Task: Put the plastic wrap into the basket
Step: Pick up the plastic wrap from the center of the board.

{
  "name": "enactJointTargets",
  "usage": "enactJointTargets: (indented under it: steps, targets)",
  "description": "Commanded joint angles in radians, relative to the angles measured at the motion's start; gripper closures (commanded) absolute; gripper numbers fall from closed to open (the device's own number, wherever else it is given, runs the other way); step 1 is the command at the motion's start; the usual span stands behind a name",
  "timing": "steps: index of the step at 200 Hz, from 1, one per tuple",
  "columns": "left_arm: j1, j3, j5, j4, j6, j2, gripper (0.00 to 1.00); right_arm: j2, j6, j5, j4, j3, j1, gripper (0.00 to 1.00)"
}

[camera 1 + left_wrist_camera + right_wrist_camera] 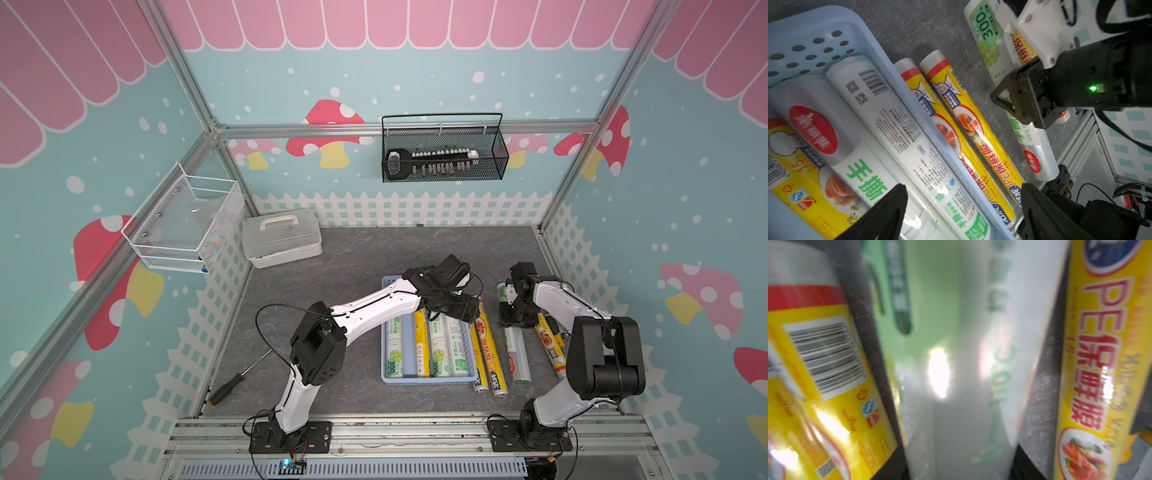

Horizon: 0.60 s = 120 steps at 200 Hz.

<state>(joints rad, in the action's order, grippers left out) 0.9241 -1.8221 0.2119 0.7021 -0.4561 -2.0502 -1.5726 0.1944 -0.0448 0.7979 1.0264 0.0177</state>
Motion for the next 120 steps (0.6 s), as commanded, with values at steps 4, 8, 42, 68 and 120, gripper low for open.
enactJointTargets:
  steps: [4, 8, 42, 68, 120]
  targets:
    - [-0.005, 0.028, -0.063, -0.025, 0.012, 0.072, 0.12, 0.112, 0.001, 0.007, 0.062, 0.038, -0.007, 0.66]
    - [-0.005, 0.032, -0.072, -0.027, 0.011, 0.077, 0.11, 0.128, 0.004, 0.014, 0.064, 0.040, -0.008, 0.66]
    - [-0.016, 0.072, -0.124, -0.035, 0.007, 0.128, 0.11, 0.260, 0.051, 0.151, 0.087, 0.067, -0.009, 0.69]
    - [-0.029, 0.133, -0.167, -0.065, -0.002, 0.184, 0.11, 0.342, 0.109, 0.283, 0.072, 0.080, -0.009, 0.70]
    - [-0.063, 0.276, -0.271, -0.155, -0.040, 0.315, 0.11, 0.444, 0.291, 0.512, -0.064, 0.041, -0.021, 0.71]
